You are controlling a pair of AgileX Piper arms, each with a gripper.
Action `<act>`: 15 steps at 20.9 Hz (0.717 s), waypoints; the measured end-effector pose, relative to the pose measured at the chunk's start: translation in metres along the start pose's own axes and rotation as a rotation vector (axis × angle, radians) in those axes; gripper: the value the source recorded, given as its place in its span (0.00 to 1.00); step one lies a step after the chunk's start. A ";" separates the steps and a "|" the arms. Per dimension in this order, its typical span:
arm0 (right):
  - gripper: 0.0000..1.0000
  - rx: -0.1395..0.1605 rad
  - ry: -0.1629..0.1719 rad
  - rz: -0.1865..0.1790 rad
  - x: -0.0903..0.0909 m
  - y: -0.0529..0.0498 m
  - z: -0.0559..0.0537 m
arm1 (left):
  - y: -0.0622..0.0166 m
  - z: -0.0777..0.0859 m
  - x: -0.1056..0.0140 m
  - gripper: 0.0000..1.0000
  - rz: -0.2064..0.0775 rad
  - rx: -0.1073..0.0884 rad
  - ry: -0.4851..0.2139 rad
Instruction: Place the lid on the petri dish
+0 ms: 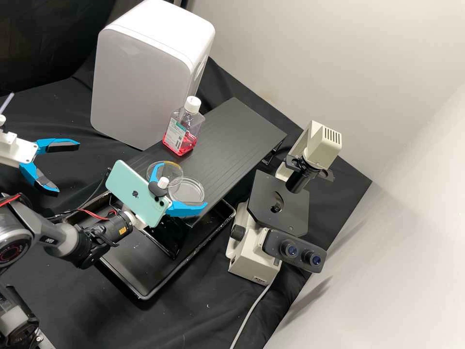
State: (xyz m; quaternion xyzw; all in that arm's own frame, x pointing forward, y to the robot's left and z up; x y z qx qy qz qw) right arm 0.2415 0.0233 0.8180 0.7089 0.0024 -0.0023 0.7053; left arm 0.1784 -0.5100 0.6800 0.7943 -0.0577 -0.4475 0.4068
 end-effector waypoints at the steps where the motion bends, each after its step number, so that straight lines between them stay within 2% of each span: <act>1: 1.00 0.000 0.000 0.000 0.000 0.000 0.000 | 0.0000 0.000 0.000 1.00 0.000 0.000 0.000; 10: 1.00 0.000 -0.002 -0.002 -0.001 0.000 0.000 | 0.0000 0.000 0.000 1.00 0.000 -0.001 0.001; 12: 1.00 0.004 -0.014 -0.001 -0.005 -0.003 0.004 | 0.0002 -0.001 0.002 1.00 0.002 -0.003 0.004; 15: 1.00 0.006 -0.013 0.013 -0.011 -0.003 0.006 | 0.0000 -0.003 0.003 1.00 0.005 -0.012 0.022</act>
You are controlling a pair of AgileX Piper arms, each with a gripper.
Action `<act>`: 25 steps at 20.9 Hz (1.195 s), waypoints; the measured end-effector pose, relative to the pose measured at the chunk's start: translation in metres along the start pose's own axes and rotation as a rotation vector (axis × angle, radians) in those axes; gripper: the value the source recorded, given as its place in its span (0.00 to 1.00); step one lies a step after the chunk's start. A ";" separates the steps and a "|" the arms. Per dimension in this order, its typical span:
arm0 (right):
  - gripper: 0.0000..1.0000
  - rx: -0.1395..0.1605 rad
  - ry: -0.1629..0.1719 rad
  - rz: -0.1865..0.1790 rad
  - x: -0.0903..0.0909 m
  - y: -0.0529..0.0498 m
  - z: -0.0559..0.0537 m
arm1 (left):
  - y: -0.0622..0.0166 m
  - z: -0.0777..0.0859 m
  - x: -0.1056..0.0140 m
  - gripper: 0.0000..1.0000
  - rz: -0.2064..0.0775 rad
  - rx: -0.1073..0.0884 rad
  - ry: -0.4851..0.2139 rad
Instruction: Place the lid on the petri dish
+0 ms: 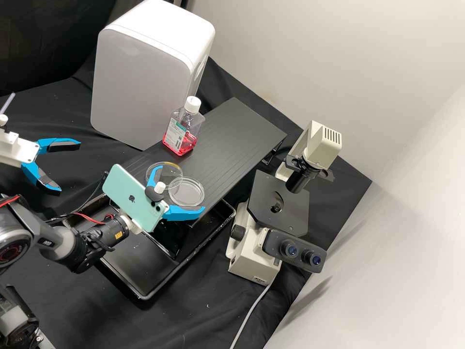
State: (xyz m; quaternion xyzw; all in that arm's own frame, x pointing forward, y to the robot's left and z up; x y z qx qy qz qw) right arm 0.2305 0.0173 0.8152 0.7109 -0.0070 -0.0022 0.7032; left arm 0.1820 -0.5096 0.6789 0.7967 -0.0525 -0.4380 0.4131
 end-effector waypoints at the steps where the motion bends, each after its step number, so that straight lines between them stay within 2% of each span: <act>1: 1.00 0.000 -0.005 0.002 -0.002 0.000 0.001 | 0.0004 0.000 0.000 1.00 0.002 -0.001 0.003; 10: 1.00 0.000 -0.007 0.016 -0.006 0.003 0.002 | 0.0005 0.000 0.000 1.00 0.004 -0.003 0.007; 14: 1.00 0.008 -0.021 0.026 -0.001 -0.001 0.008 | 0.0001 0.000 0.000 1.00 0.002 -0.004 0.007; 17: 1.00 0.008 -0.035 0.012 0.004 -0.004 0.012 | 0.0001 0.000 0.000 1.00 0.002 -0.004 0.007; 19: 1.00 0.034 -0.024 0.006 0.010 -0.006 0.013 | -0.0008 -0.001 0.001 1.00 -0.002 -0.005 0.007; 21: 1.00 0.057 -0.025 -0.015 0.015 -0.010 0.015 | -0.0014 -0.001 0.001 1.00 -0.004 -0.006 0.007; 24: 1.00 0.068 -0.017 -0.017 0.020 -0.011 0.015 | -0.0016 -0.001 0.001 1.00 -0.003 -0.010 0.013; 25: 0.00 0.069 -0.015 -0.017 0.021 -0.011 0.015 | -0.0016 -0.001 0.002 1.00 -0.003 -0.011 0.015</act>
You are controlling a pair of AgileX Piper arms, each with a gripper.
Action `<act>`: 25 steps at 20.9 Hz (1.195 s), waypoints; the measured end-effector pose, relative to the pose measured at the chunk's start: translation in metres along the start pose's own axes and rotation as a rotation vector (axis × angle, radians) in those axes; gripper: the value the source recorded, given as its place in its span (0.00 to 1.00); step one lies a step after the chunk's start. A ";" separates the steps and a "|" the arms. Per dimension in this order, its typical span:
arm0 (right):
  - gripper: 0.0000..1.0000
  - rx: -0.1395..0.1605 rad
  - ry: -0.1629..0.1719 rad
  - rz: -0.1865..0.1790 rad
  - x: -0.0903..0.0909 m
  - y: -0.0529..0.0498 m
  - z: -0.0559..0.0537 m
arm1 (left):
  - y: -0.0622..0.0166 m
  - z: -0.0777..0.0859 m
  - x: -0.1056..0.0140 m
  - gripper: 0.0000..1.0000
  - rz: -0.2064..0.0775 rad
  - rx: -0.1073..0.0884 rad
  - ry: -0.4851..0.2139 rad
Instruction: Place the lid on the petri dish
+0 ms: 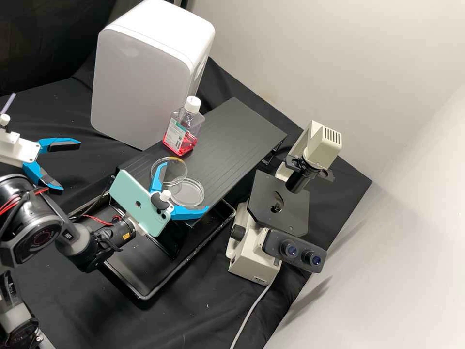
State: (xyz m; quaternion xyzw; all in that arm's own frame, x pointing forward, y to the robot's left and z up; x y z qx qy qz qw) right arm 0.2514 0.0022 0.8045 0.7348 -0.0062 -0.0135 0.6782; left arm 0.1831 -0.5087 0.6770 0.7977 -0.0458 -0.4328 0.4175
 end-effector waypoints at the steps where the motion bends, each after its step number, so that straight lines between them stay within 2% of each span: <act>1: 0.00 0.001 0.003 -0.004 0.001 -0.001 0.000 | -0.0001 0.000 0.000 1.00 0.000 0.000 -0.001; 11: 0.00 0.016 0.013 -0.017 0.001 0.000 0.000 | 0.0000 0.000 0.000 1.00 0.001 -0.002 0.003; 15: 0.00 0.035 0.008 -0.011 0.000 0.001 0.001 | 0.0001 0.000 0.000 1.00 0.002 -0.003 0.005; 20: 0.00 0.045 0.008 -0.011 0.000 0.002 0.002 | 0.0002 0.000 0.000 1.00 0.003 -0.004 0.007; 23: 0.00 0.065 0.008 -0.003 0.000 0.003 0.003 | 0.0005 -0.001 0.000 1.00 0.007 -0.008 0.018; 25: 0.00 0.067 0.009 -0.002 0.000 0.003 0.002 | 0.0008 -0.002 0.000 1.00 0.010 -0.012 0.027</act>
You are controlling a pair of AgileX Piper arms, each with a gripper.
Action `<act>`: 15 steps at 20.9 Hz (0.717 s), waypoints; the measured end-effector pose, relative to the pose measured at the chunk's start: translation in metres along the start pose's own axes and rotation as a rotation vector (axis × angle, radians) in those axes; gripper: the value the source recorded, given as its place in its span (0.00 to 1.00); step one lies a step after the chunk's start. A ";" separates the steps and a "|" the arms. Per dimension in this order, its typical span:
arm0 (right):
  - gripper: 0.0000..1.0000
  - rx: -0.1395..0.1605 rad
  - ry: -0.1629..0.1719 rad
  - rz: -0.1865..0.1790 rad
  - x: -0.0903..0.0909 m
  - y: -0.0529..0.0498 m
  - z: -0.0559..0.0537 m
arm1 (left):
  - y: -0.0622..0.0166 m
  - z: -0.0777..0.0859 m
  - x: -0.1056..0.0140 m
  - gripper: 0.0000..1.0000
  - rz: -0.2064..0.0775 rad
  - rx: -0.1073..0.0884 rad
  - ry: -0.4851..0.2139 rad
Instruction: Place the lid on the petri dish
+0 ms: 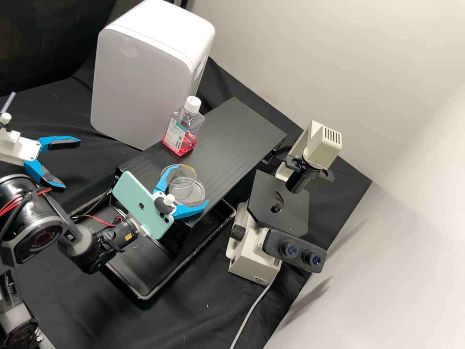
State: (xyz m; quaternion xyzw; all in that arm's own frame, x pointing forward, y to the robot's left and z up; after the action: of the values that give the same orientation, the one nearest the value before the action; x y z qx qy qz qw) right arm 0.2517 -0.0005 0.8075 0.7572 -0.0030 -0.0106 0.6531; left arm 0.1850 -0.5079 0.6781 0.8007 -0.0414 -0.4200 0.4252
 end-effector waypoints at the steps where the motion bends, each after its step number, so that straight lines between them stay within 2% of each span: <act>1: 0.00 0.004 0.000 0.000 0.000 0.000 0.000 | 0.0000 0.000 0.000 1.00 0.000 0.000 0.000; 10: 0.00 0.004 0.011 0.010 0.000 0.001 -0.001 | 0.0023 0.000 0.002 1.00 0.010 0.003 0.000; 15: 0.00 0.004 0.013 0.012 0.000 0.001 -0.001 | 0.0039 -0.003 0.003 1.00 0.022 -0.007 0.022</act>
State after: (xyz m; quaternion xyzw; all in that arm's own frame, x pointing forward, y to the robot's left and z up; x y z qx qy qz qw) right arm 0.2517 0.0002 0.8090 0.7586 -0.0032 -0.0018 0.6516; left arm 0.1899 -0.5100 0.6798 0.8034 -0.0442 -0.4064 0.4330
